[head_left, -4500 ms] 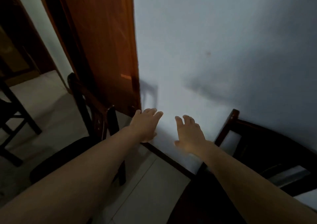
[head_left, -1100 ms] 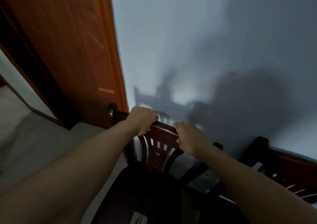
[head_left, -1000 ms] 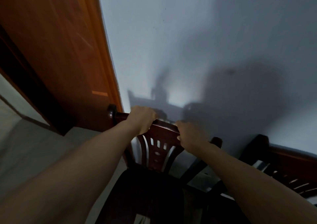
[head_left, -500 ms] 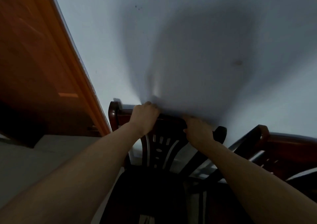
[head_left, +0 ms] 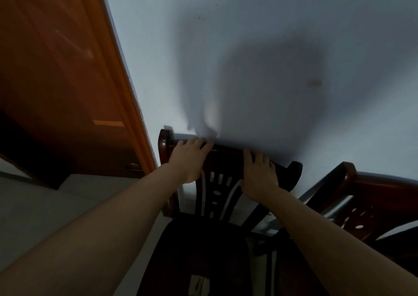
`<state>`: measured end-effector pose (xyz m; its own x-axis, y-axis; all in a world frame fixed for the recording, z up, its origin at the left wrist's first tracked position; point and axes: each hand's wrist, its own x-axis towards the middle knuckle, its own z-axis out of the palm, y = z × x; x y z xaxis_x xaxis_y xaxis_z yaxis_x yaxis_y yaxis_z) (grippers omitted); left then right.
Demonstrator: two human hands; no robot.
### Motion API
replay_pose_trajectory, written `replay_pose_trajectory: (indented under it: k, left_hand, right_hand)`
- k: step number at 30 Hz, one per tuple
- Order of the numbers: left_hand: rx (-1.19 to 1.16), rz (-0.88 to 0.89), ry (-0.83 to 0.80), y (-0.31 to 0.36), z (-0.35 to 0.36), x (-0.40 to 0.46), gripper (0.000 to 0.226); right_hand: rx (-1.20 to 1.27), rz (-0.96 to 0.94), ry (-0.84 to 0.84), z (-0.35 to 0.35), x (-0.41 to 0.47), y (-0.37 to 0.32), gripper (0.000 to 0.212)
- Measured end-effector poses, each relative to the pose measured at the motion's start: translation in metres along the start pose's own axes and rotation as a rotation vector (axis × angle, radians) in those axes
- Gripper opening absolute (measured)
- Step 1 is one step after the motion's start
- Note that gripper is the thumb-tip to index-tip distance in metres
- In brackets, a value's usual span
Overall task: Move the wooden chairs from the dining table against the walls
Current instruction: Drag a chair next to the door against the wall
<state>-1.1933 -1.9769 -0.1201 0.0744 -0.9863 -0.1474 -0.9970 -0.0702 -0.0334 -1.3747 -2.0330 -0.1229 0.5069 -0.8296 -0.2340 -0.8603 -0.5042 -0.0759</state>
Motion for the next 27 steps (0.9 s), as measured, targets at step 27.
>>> replay_pose_trajectory:
  k: [27]
  left_hand:
    - [-0.15, -0.776, -0.307, 0.004, -0.01, -0.361, 0.077]
  right_hand:
    - [-0.041, -0.668, -0.219, 0.007, -0.177, -0.16, 0.076]
